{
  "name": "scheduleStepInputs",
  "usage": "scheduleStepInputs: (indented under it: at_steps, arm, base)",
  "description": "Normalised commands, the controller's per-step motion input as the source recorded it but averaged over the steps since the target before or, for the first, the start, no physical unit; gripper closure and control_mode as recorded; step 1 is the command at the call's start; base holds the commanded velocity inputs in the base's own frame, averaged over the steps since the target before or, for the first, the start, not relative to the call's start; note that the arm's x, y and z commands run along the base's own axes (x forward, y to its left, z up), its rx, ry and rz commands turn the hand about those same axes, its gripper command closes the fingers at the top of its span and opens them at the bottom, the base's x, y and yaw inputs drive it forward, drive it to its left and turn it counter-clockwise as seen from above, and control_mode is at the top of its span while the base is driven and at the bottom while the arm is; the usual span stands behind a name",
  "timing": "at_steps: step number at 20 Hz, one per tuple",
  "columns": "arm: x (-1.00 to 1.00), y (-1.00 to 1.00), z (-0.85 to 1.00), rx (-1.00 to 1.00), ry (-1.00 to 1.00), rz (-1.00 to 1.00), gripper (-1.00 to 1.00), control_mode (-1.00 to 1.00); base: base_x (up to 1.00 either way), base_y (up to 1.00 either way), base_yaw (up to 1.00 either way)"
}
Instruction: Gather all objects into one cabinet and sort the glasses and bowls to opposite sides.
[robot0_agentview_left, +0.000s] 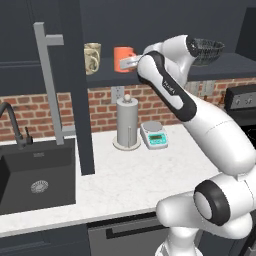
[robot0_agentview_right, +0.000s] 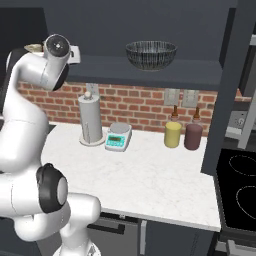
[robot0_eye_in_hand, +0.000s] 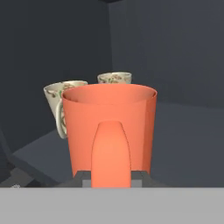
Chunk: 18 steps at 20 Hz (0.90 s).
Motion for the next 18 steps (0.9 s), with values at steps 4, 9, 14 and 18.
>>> scheduleStepInputs:
  at_steps: [4,9,14,18]
  arm:
    - [0.13,0.21,-0.38,-0.02,0.0,0.07,1.0,-1.0]
    - [0.12,0.22,-0.15,0.0,0.0,0.03,1.0,-1.0]
    - [0.16,0.12,0.0,0.0,0.0,0.0,1.0,-1.0]
    - [0.34,0.1,0.0,0.0,0.0,0.0,1.0,-1.0]
  base:
    - [0.0,0.0,0.0]
    - [0.0,0.0,0.0]
    - [0.0,0.0,0.0]
    - [0.0,0.0,0.0]
